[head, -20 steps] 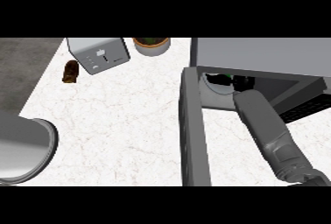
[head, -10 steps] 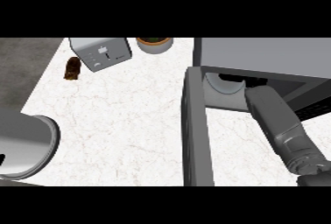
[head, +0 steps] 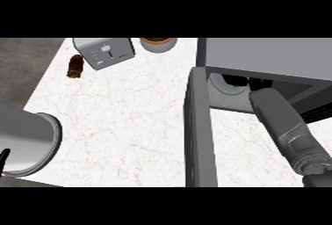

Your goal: Pick up the milk, place it into the microwave and close the microwave

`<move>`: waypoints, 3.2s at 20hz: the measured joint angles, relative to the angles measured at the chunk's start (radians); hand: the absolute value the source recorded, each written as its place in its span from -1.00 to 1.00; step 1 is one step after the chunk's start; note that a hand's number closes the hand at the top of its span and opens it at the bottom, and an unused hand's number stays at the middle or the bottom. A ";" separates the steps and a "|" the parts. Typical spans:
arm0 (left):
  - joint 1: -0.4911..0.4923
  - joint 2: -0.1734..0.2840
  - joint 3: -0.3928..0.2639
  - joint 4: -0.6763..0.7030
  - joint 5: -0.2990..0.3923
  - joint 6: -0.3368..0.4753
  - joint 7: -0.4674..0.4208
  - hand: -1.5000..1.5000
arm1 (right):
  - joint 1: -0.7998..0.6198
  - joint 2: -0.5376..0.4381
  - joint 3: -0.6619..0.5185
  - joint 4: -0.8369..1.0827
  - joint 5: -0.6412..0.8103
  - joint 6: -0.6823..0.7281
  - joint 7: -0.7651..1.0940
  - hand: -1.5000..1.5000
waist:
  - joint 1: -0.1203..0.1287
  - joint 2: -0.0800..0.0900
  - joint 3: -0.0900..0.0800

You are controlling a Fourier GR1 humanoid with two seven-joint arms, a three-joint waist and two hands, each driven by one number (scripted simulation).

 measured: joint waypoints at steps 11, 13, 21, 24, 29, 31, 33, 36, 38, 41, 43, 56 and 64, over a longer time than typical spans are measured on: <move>-0.058 0.014 0.004 0.054 -0.026 0.012 -0.003 -1.00 | -0.036 0.048 0.009 0.008 0.024 -0.052 0.006 -1.00 | 0.002 -0.001 0.000; -0.059 0.015 0.004 0.057 -0.026 0.008 -0.006 -1.00 | -0.041 0.051 0.013 0.015 0.031 -0.052 0.008 -1.00 | 0.006 -0.001 0.000; -0.067 0.012 -0.001 0.077 -0.037 0.000 -0.020 -1.00 | -0.056 0.071 0.015 0.028 0.038 -0.042 0.009 -1.00 | -0.006 -0.009 -0.001; -0.073 0.006 -0.005 0.092 -0.050 0.001 -0.033 -1.00 | -0.054 0.082 0.012 0.027 0.037 -0.038 0.003 -1.00 | -0.012 -0.011 -0.001; -0.038 0.000 -0.003 0.072 -0.047 -0.014 -0.045 -1.00 | -0.039 0.085 0.002 0.024 0.031 -0.020 -0.014 -1.00 | -0.016 -0.017 -0.001; -0.032 0.002 0.003 0.071 -0.048 -0.018 -0.053 -1.00 | -0.028 0.085 -0.007 0.017 0.024 -0.009 -0.029 -1.00 | -0.023 -0.020 -0.001; -0.030 -0.007 -0.002 0.070 -0.056 -0.016 -0.060 -1.00 | -0.024 0.081 -0.015 0.013 0.017 0.007 -0.040 -1.00 | -0.028 -0.021 -0.001; -0.028 -0.022 -0.006 0.070 -0.068 -0.007 -0.068 -1.00 | -0.006 0.084 -0.026 0.007 0.007 0.036 -0.066 -1.00 | -0.040 -0.025 -0.001; -0.005 -0.031 -0.006 0.053 -0.070 -0.008 -0.069 -1.00 | 0.015 0.089 -0.036 -0.002 -0.003 0.060 -0.093 -1.00 | -0.047 -0.030 -0.001; 0.007 -0.039 -0.008 0.047 -0.079 -0.008 -0.073 -1.00 | 0.034 0.087 -0.057 -0.015 -0.025 0.131 -0.132 -1.00 | -0.059 -0.034 -0.002; 0.025 -0.047 -0.012 0.029 -0.082 -0.010 -0.072 -1.00 | 0.049 0.091 -0.068 -0.021 -0.038 0.181 -0.159 -1.00 | -0.065 -0.037 -0.002; 0.111 -0.097 -0.124 -0.044 -0.137 -0.070 -0.066 -1.00 | 0.205 0.173 -0.118 -0.080 -0.119 0.441 -0.297 -1.00 | -0.121 -0.061 -0.004; 0.113 -0.100 -0.199 -0.075 -0.143 -0.123 -0.034 -1.00 | 0.338 0.214 -0.090 -0.185 -0.147 0.654 -0.339 -1.00 | -0.147 -0.071 -0.006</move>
